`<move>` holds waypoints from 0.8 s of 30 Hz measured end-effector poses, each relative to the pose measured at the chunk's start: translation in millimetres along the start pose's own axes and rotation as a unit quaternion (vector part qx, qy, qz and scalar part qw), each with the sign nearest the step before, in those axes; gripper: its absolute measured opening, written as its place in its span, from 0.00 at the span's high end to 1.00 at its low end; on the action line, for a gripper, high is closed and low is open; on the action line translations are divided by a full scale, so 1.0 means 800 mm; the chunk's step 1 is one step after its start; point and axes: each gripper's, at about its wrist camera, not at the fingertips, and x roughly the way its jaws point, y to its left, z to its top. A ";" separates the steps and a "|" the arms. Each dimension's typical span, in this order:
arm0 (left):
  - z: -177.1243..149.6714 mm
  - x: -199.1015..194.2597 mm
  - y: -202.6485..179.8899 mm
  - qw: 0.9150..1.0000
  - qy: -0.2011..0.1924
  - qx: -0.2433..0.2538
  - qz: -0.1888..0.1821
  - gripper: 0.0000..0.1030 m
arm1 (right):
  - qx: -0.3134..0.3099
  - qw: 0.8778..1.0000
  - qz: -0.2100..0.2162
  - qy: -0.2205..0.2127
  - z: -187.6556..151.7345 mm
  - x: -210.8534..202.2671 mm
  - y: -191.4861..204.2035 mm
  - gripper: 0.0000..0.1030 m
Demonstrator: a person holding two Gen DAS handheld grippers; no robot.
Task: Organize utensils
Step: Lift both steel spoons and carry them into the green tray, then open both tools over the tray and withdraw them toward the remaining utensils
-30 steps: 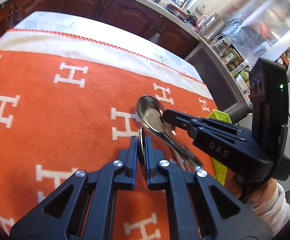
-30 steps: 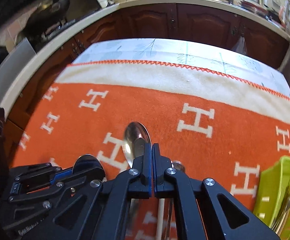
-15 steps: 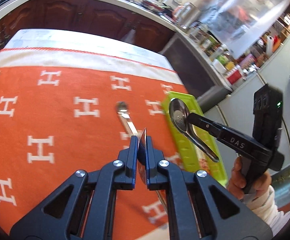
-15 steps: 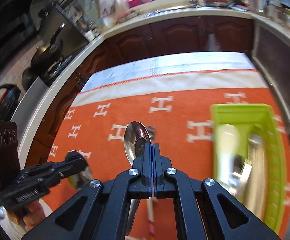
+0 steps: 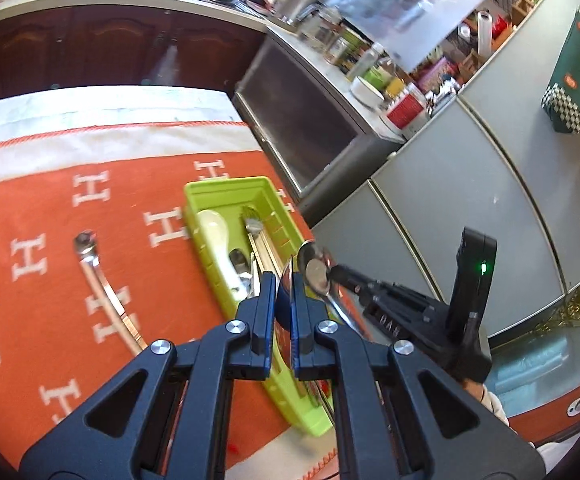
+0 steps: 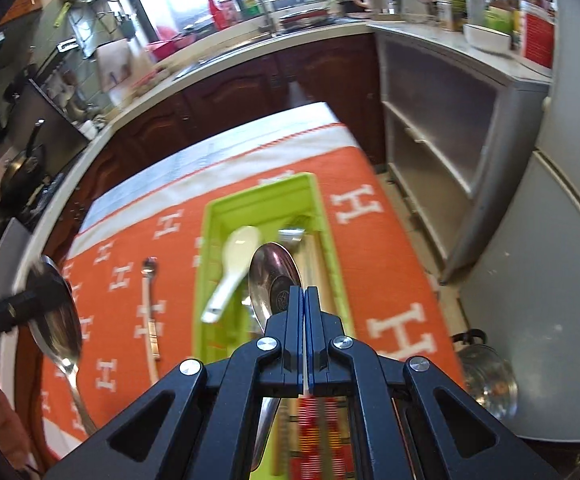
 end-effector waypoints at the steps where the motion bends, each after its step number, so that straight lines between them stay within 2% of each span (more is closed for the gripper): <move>1: 0.005 0.011 -0.004 1.000 0.007 0.005 0.001 0.96 | 0.002 1.000 -0.003 0.001 -0.003 0.002 -0.006 1.00; 5: 0.021 0.055 -0.009 0.999 0.029 0.024 0.020 0.96 | 0.008 1.000 -0.005 0.003 -0.007 0.009 -0.021 1.00; 8: 0.028 0.086 0.001 0.998 0.044 0.021 0.036 0.96 | 0.003 1.000 -0.010 0.001 -0.010 0.015 -0.023 1.00; 12: 0.032 0.122 0.021 0.996 0.068 0.025 0.058 0.96 | -0.003 1.000 -0.010 0.002 -0.006 0.037 -0.010 1.00; 15: 0.031 0.142 0.027 0.994 0.075 0.038 0.076 0.96 | -0.014 1.000 -0.025 -0.008 -0.002 0.042 0.001 1.00; 19: 0.025 0.154 0.026 0.992 0.083 0.048 0.082 0.96 | -0.029 0.999 -0.035 -0.015 -0.002 0.049 0.015 0.98; 24: 0.021 0.144 0.020 0.991 0.076 0.063 0.092 0.96 | -0.033 0.999 -0.024 -0.011 0.000 0.055 0.023 0.97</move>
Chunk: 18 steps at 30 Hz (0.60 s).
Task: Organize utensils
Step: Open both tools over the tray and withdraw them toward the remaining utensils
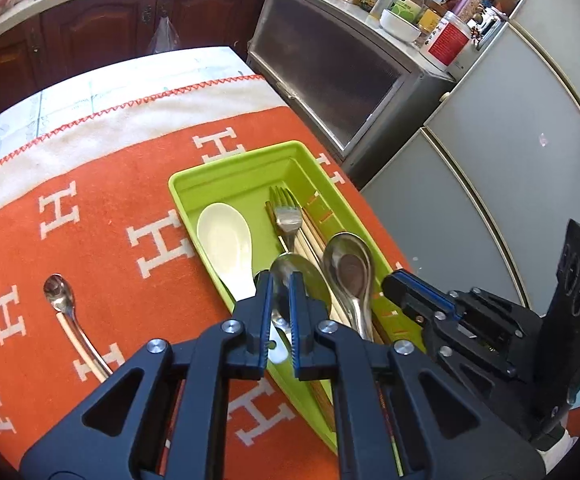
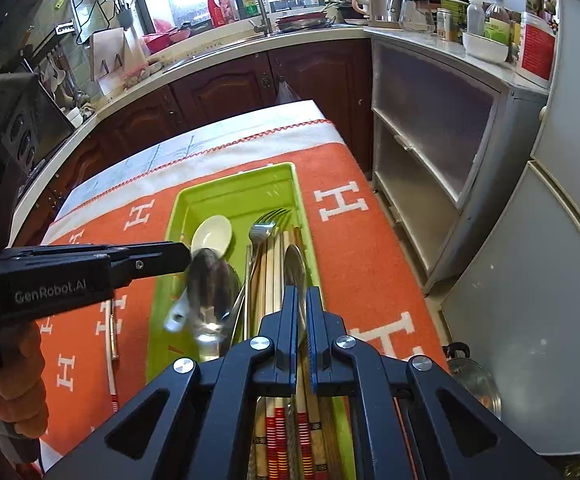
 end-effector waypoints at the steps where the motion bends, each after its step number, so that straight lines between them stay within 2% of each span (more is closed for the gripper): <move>1: -0.001 -0.005 -0.002 1.000 -0.003 0.002 0.006 0.96 | -0.001 1.000 0.000 0.000 0.001 0.000 0.002 0.97; 9: -0.028 -0.055 -0.005 0.999 -0.015 -0.004 0.036 0.94 | -0.002 1.000 0.015 -0.008 0.004 -0.012 0.011 0.97; 14: -0.055 -0.100 0.006 0.998 -0.033 -0.018 0.055 0.76 | -0.006 0.999 0.031 -0.015 0.004 -0.031 0.018 0.97; 18: -0.076 -0.139 0.019 0.996 -0.049 -0.036 0.065 0.68 | -0.017 0.999 0.047 -0.019 0.001 -0.054 0.034 0.97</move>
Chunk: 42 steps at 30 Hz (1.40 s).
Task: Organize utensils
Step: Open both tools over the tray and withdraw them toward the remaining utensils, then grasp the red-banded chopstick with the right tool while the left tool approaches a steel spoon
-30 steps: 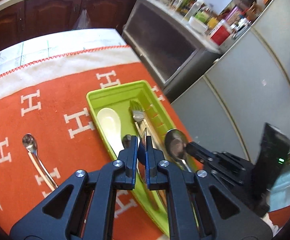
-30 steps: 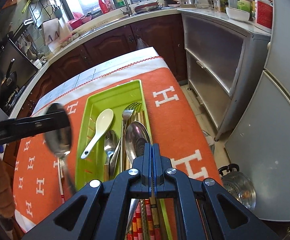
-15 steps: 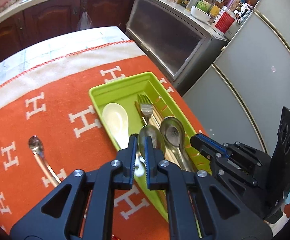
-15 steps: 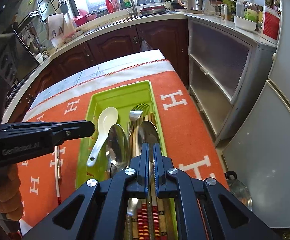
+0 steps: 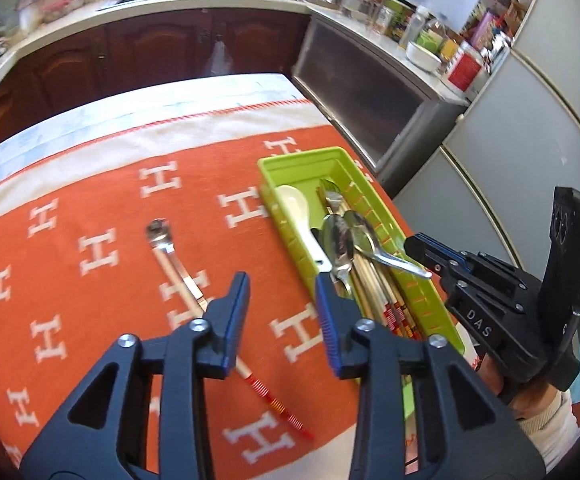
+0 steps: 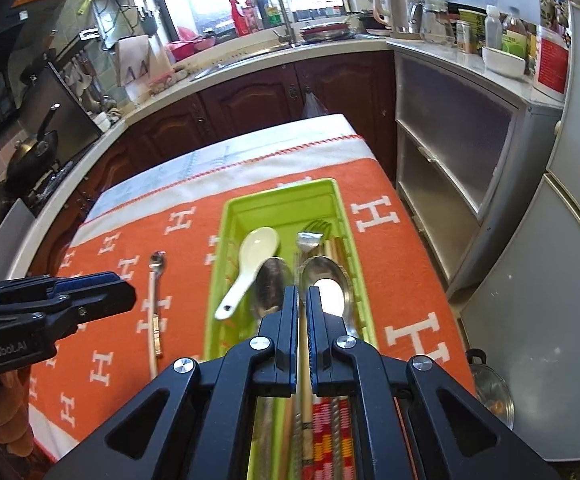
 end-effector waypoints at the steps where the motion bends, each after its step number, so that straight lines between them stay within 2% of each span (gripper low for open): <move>1: -0.005 -0.012 0.006 1.000 -0.006 -0.005 0.003 0.64 | -0.004 1.000 0.007 -0.001 -0.001 -0.006 0.007 0.95; 5: -0.024 -0.056 0.028 0.999 -0.032 -0.020 0.023 0.53 | -0.022 0.999 0.034 0.001 -0.007 -0.026 0.038 0.94; 8: -0.038 -0.082 0.044 0.998 -0.044 -0.032 0.032 0.50 | -0.038 0.998 0.053 0.007 -0.015 -0.035 0.065 0.91; 13: -0.070 -0.120 0.064 0.995 -0.067 -0.040 0.062 0.42 | -0.066 0.994 0.083 0.032 -0.039 -0.034 0.117 0.77; 16: -0.089 -0.129 0.074 0.994 -0.067 -0.043 0.075 0.41 | -0.085 0.991 0.090 0.053 -0.056 -0.022 0.145 0.76; 22: -0.126 -0.121 0.095 0.993 -0.053 -0.053 0.094 0.41 | -0.115 0.984 0.084 0.104 -0.092 0.026 0.186 0.76; 27: -0.147 -0.098 0.115 0.992 -0.034 -0.065 0.107 0.41 | -0.122 0.981 0.064 0.133 -0.112 0.069 0.197 0.76; 32: -0.155 -0.081 0.134 0.991 -0.023 -0.084 0.104 0.41 | -0.132 0.980 0.045 0.144 -0.116 0.099 0.197 0.76; 37: -0.154 -0.072 0.142 0.991 -0.019 -0.089 0.098 0.41 | -0.167 0.977 0.028 0.128 -0.117 0.108 0.208 0.77; 39: -0.154 -0.067 0.143 0.991 -0.016 -0.089 0.097 0.41 | -0.171 0.977 0.024 0.125 -0.116 0.107 0.209 0.80; 40: -0.153 -0.065 0.143 0.991 -0.015 -0.088 0.096 0.41 | -0.174 0.977 0.022 0.123 -0.116 0.107 0.209 0.86; 42: -0.153 -0.061 0.143 0.991 -0.013 -0.088 0.095 0.41 | -0.173 0.977 0.020 0.122 -0.115 0.108 0.208 0.93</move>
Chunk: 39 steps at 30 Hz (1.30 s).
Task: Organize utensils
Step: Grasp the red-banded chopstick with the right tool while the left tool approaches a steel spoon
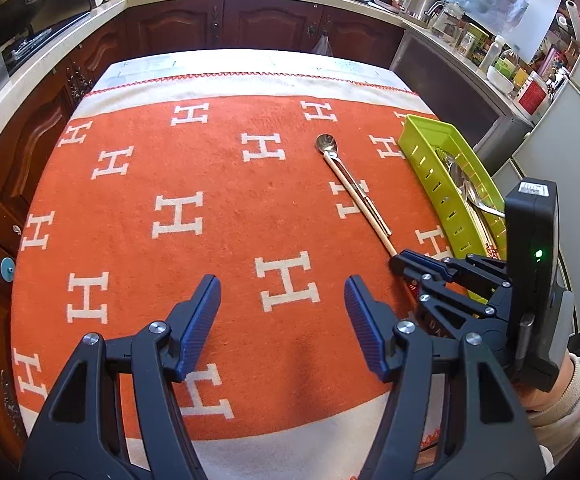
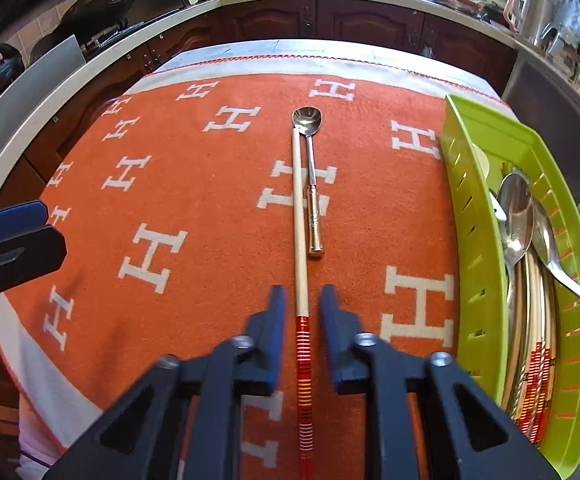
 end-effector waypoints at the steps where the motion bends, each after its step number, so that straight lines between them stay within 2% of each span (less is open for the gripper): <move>1: 0.000 0.002 -0.001 1.000 0.001 0.001 0.000 0.41 | 0.003 1.000 0.004 0.000 0.000 0.000 -0.002 0.94; 9: 0.005 0.009 -0.008 1.000 0.005 0.008 -0.001 0.41 | 0.017 0.999 0.040 0.001 -0.008 -0.016 -0.003 0.95; 18: 0.023 0.019 -0.031 1.000 0.009 0.021 -0.008 0.41 | 0.051 0.995 0.080 -0.036 -0.006 -0.075 -0.024 0.95; 23: 0.047 0.039 -0.050 1.000 0.009 0.028 -0.011 0.41 | 0.085 0.992 0.071 -0.056 -0.005 -0.104 -0.064 0.95; 30: 0.081 0.089 -0.073 1.000 0.018 0.022 -0.005 0.41 | 0.136 0.988 0.031 -0.072 -0.012 -0.130 -0.142 0.95; 39: 0.106 0.154 -0.095 0.999 0.045 0.013 0.021 0.41 | 0.175 0.983 -0.007 -0.061 -0.022 -0.121 -0.221 0.95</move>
